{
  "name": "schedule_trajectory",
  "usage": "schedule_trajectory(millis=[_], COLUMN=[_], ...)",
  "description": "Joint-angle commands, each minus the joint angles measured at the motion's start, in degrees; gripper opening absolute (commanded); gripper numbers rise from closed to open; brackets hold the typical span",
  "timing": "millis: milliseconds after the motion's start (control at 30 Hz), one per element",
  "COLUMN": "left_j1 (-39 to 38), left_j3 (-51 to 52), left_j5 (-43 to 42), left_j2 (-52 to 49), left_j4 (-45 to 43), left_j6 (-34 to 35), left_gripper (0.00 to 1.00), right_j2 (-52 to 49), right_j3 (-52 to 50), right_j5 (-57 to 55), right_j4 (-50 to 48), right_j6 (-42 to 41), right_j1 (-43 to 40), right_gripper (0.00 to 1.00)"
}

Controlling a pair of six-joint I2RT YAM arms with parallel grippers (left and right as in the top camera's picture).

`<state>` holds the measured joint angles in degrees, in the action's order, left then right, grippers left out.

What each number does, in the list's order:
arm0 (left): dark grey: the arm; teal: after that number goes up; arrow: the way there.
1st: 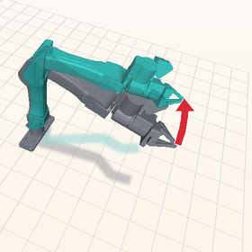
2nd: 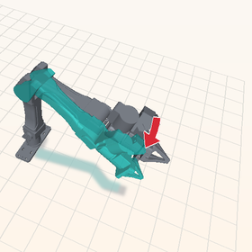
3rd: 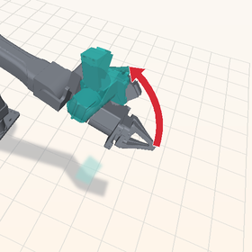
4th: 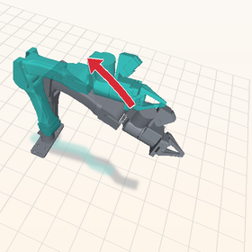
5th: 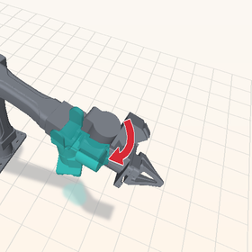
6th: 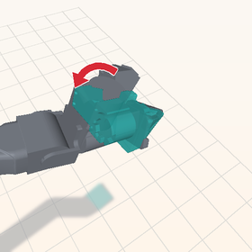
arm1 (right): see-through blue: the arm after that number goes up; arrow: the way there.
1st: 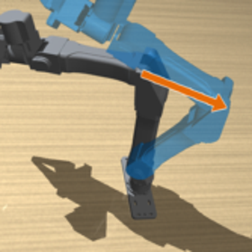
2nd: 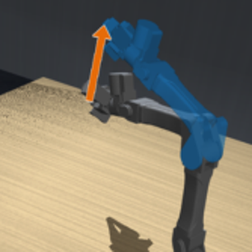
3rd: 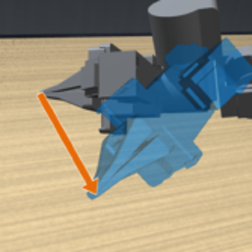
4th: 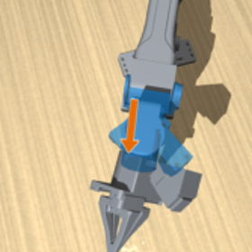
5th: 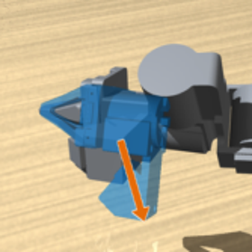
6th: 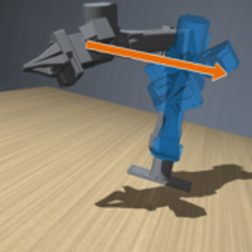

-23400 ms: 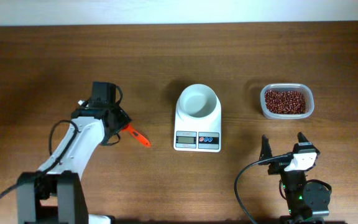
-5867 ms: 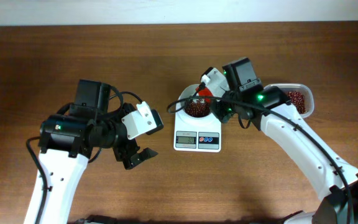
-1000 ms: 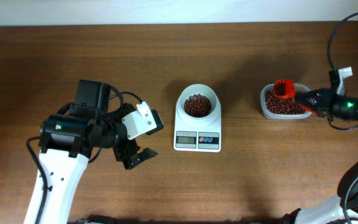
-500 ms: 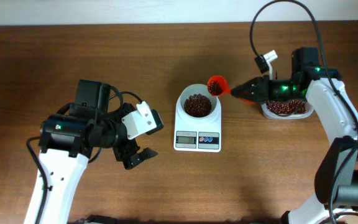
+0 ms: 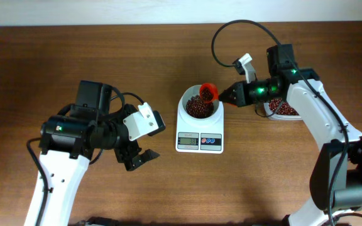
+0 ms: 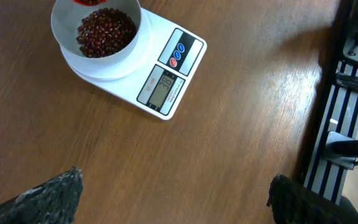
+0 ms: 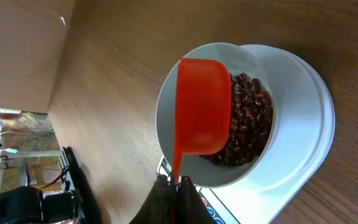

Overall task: Scoop and weigh 50g on scale
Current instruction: 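Tilt the scoop over the bowl, shaking beans in gradually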

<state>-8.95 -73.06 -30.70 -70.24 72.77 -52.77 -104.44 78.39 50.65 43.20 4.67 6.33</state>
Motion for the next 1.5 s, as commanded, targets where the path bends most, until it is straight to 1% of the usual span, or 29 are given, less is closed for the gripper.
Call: schedule_trajectory(millis=[0, 100, 233, 267, 300, 333, 400, 467, 567, 600, 667, 700, 733, 767, 833, 867, 933, 1000, 1067, 1100, 1133, 1167, 1200, 1267, 1333, 1367, 1400, 1433, 1467], left_j1=[0.24, 0.24, 0.24, 0.22, 0.24, 0.24, 0.24, 0.24, 0.24, 0.24, 0.24, 0.22, 0.24, 0.24, 0.24, 0.24, 0.24, 0.24, 0.24, 0.22, 0.24, 0.22, 0.24, 0.24, 0.22, 0.22, 0.22, 0.24, 0.24], left_j3=[0.17, 0.17, 0.17, 0.17, 0.17, 0.17, 0.17, 0.17, 0.17, 0.17, 0.17, 0.17, 0.17, 0.17, 0.17, 0.17, 0.17, 0.17, 0.17, 0.17, 0.17, 0.17, 0.17, 0.17, 0.17, 0.17, 0.17, 0.17, 0.17], left_j5=[-1.01, -1.01, -1.03, -1.01, -1.01, -1.01, -1.01, -1.01, -1.01, -1.01, -1.01, -1.01, -1.01, -1.01, -1.01, -1.01, -1.01, -1.01, -1.01, -1.01, -1.01, -1.01, -1.01, -1.01, -1.01, -1.01, -1.01, -1.01, -1.01], left_j2=[0.17, 0.17, 0.17, 0.17, 0.17, 0.17, 0.17, 0.17, 0.17, 0.17, 0.17, 0.17, 0.17, 0.17, 0.17, 0.17, 0.17, 0.17, 0.17, 0.17, 0.17, 0.17, 0.17, 0.17, 0.17, 0.17, 0.17, 0.17, 0.17], left_j4=[-0.09, -0.09, -0.09, -0.09, -0.09, -0.09, -0.09, -0.09, -0.09, -0.09, -0.09, -0.11, -0.09, -0.09, -0.09, -0.11, -0.09, -0.09, -0.09, -0.09, -0.09, -0.09, -0.09, -0.11, -0.09, -0.09, -0.09, -0.09, -0.11], left_j6=[-0.46, -0.46, -0.46, -0.46, -0.46, -0.46, -0.46, -0.46, -0.46, -0.46, -0.46, -0.46, -0.46, -0.46, -0.46, -0.46, -0.46, -0.46, -0.46, -0.46, -0.46, -0.46, -0.46, -0.46, -0.46, -0.46, -0.46, -0.46, -0.46], left_gripper=[0.99, 0.99, 0.99, 0.99, 0.99, 0.99, 0.99, 0.99, 0.99, 0.99, 0.99, 0.99, 0.99, 0.99, 0.99, 0.99, 0.99, 0.99, 0.99, 0.99, 0.99, 0.99, 0.99, 0.99, 0.99, 0.99, 0.99, 0.99, 0.99], right_j2=[1.01, 3.41, 5.11, 5.09, 5.09, 5.53, 5.73, 5.73, 5.73, 5.73, 5.90, 5.88, 5.92, 6.32, 6.43, 6.49, 6.47, 6.49, 6.47, 6.47, 6.47, 6.47, 6.49, 6.47, 6.47, 6.47, 6.47, 6.47, 6.47], right_j3=[0.46, 0.72, 1.46, 1.46, 1.46, 1.46, 1.46, 1.44, 1.46, 1.46, 1.46, 1.44, 1.46, 1.46, 1.44, 1.44, 1.44, 1.44, 1.44, 1.44, 1.44, 1.44, 1.44, 1.44, 1.44, 1.44, 1.44, 1.44, 1.44], right_j5=[-1.29, -12.11, -13.62, -17.33, -16.74, -10.21, -14.69, -9.84, -12.22, -15.98, -11.91, -18.64, -18.16, -11.15, -10.84, -3.89, -12.46, -8.37, -15.34, -10.51, -16.81, -17.25, -11.13, -18.56, -12.66, -18.60, -12.83, -16.68, -15.76], right_j4=[-0.26, -0.15, 0.04, 0.04, 0.00, -0.02, -0.11, -0.11, 0.02, 0.02, -0.39, -0.02, -0.61, -1.51, -1.84, -1.81, -1.62, -1.60, -0.35, -0.33, 0.35, 0.70, 0.39, 1.53, 0.98, 2.45, 1.62, 1.86, 1.92], right_j6=[-0.50, -3.69, -5.18, -8.02, -8.26, -4.63, -8.33, -5.62, -7.19, -10.19, -8.20, -12.52, -12.37, -8.90, -8.20, -5.49, -7.91, -6.56, -9.73, -6.58, -10.84, -10.56, -6.14, -11.13, -6.82, -10.56, -6.49, -9.84, -9.29], right_j1=[2.64, 5.29, 6.47, 6.47, 6.47, 6.47, 6.45, 6.47, 6.36, 6.36, 6.43, 6.43, 6.43, 6.47, 6.47, 6.47, 6.47, 6.47, 6.47, 6.47, 6.47, 6.47, 6.47, 6.47, 6.47, 6.47, 6.47, 6.47, 6.47], right_gripper=[0.04, 0.04, 0.04, 0.04, 0.04, 0.04, 0.04, 0.04, 0.04, 0.04, 0.04, 0.04, 0.04, 0.04, 0.04, 0.04, 0.04, 0.04, 0.04, 0.04, 0.04, 0.04, 0.04, 0.04, 0.04, 0.04, 0.04, 0.04, 0.04])
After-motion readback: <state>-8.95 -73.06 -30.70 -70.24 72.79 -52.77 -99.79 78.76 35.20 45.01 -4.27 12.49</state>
